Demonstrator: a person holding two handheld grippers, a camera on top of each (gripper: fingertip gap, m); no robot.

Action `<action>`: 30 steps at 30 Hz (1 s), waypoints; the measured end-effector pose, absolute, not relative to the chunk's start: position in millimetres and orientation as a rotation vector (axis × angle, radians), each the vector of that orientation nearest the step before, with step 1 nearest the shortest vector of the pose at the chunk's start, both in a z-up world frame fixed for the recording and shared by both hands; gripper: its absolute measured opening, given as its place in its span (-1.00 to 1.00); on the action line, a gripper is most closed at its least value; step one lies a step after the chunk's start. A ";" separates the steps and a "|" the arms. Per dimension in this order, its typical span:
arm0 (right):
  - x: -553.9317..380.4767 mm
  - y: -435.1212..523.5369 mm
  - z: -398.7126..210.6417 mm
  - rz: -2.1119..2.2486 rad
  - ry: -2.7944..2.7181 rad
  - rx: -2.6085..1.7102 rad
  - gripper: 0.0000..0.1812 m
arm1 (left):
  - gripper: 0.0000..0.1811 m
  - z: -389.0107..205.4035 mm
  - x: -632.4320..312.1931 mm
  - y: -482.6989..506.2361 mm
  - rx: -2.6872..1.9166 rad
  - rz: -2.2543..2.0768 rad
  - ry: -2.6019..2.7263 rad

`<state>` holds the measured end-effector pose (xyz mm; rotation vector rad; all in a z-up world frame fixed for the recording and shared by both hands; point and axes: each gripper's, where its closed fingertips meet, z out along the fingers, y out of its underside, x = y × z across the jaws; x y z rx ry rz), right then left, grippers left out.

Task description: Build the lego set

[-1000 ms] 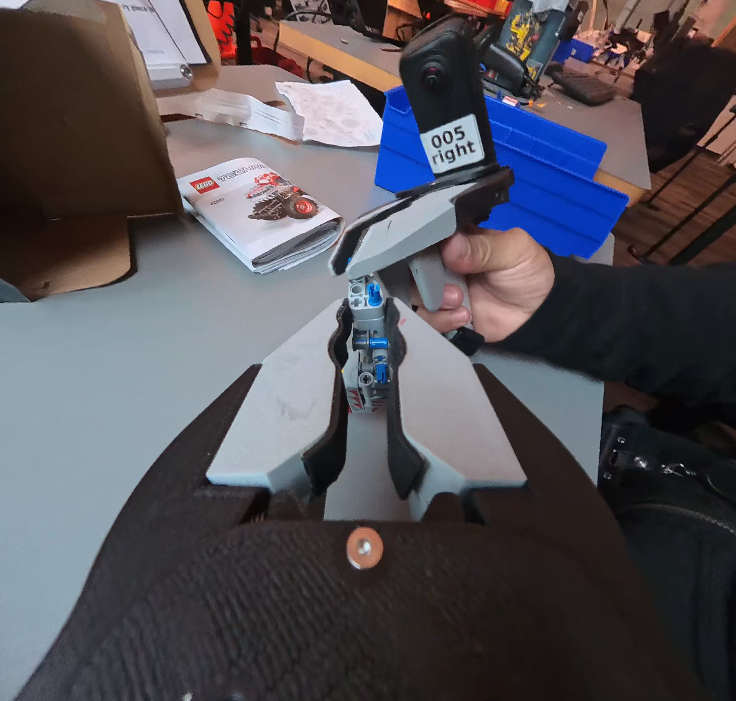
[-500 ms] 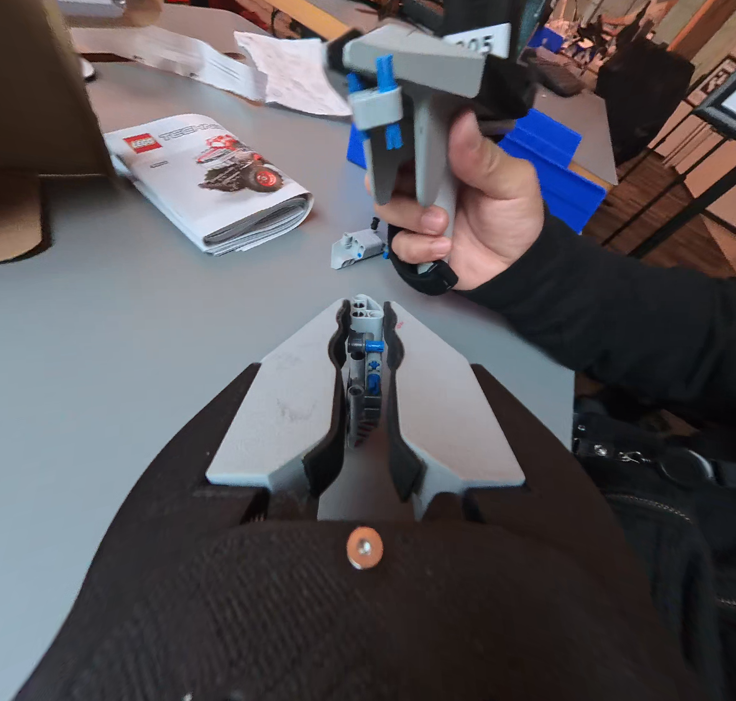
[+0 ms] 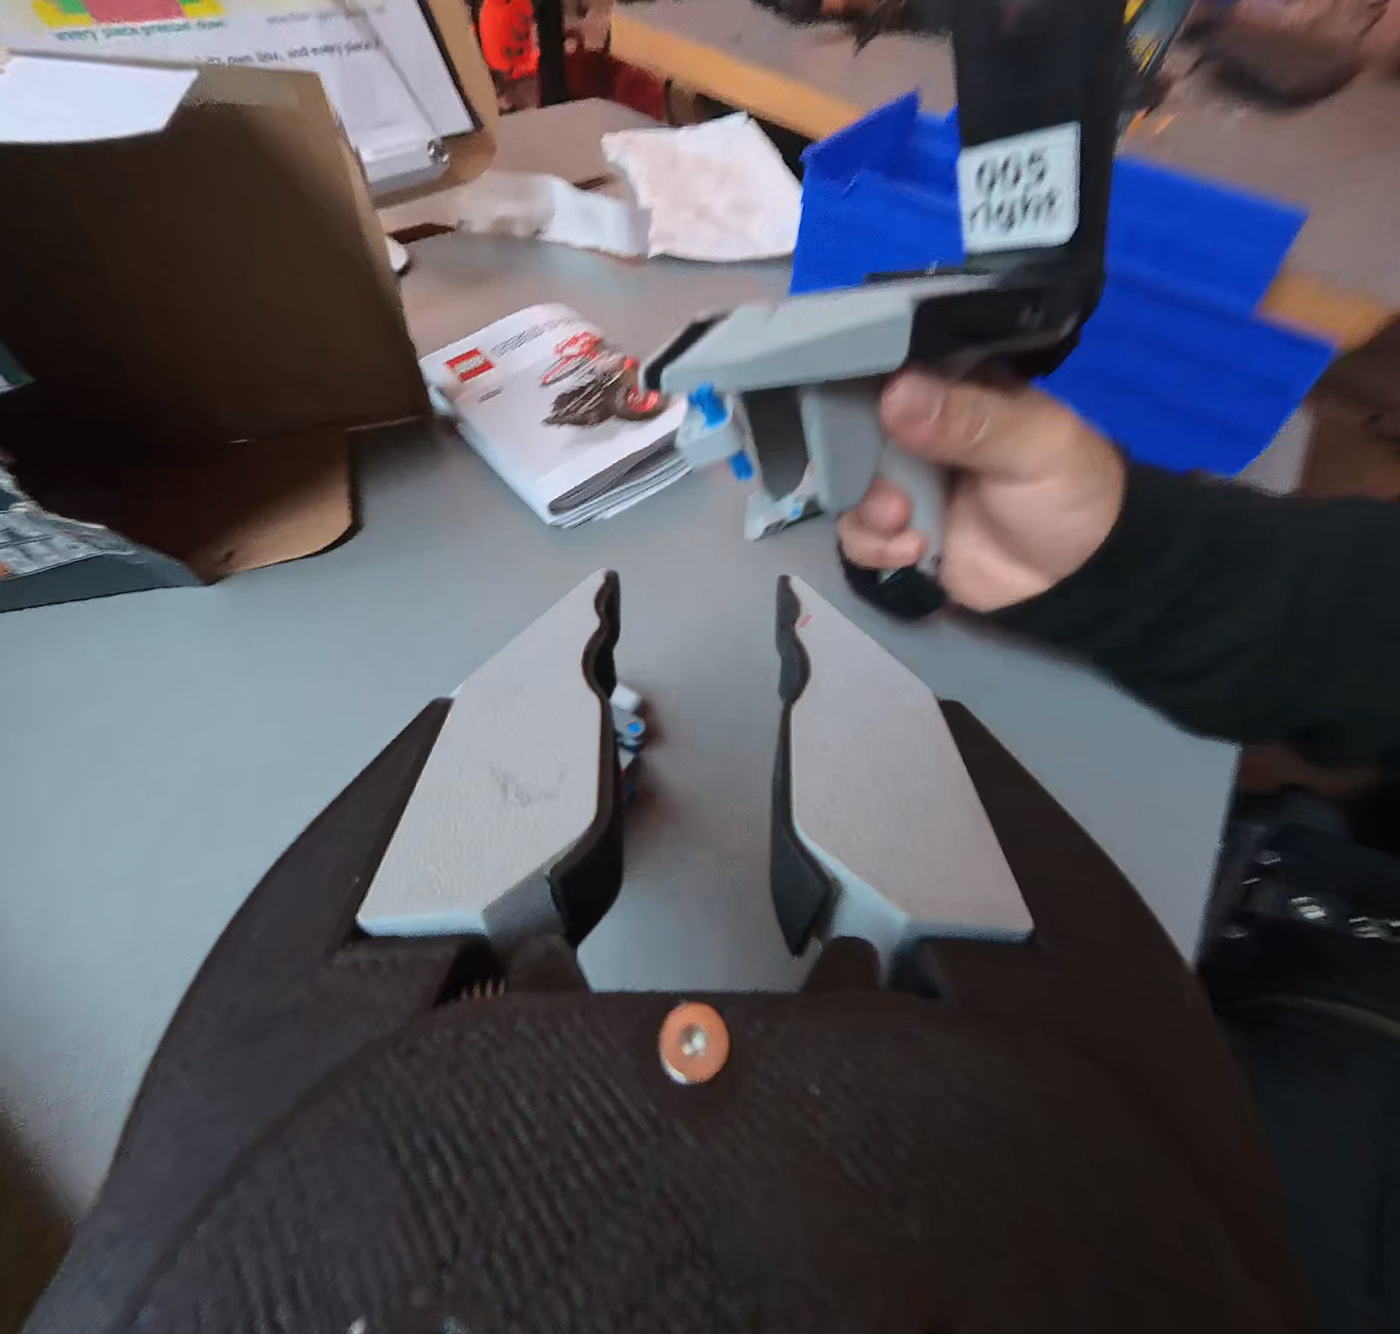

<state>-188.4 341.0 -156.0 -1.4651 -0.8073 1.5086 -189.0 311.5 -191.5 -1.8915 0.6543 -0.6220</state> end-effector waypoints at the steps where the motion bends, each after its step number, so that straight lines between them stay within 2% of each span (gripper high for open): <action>1: -191.1 337.4 -156.5 1.502 -0.822 -1.464 -1.00 | -0.57 -186.2 -185.8 310.6 -1.877 -0.681 0.623; 8: -207.9 316.5 -158.4 1.450 -0.904 -1.454 -1.00 | -0.83 -177.0 -181.4 313.2 -1.804 -0.834 0.510; 12: -203.2 315.1 -152.9 1.512 -0.912 -1.443 -0.99 | -0.84 -177.9 -183.3 310.3 -1.801 -0.808 0.565; 15: -188.6 322.6 -142.9 1.587 -0.868 -1.424 -0.86 | -0.84 -177.9 -187.7 309.1 -1.817 -0.796 0.580; 20: -195.0 312.5 -159.4 1.525 -1.031 -1.481 -0.85 | -0.84 -179.1 -186.0 306.1 -1.829 -0.817 0.602; 24: -204.4 302.3 -170.5 1.453 -1.144 -1.493 -0.98 | -0.84 -184.5 -180.8 302.5 -1.848 -0.825 0.633; 30: -201.1 300.5 -171.3 1.473 -1.137 -1.509 -0.99 | -0.84 -184.1 -177.0 301.3 -1.836 -0.861 0.624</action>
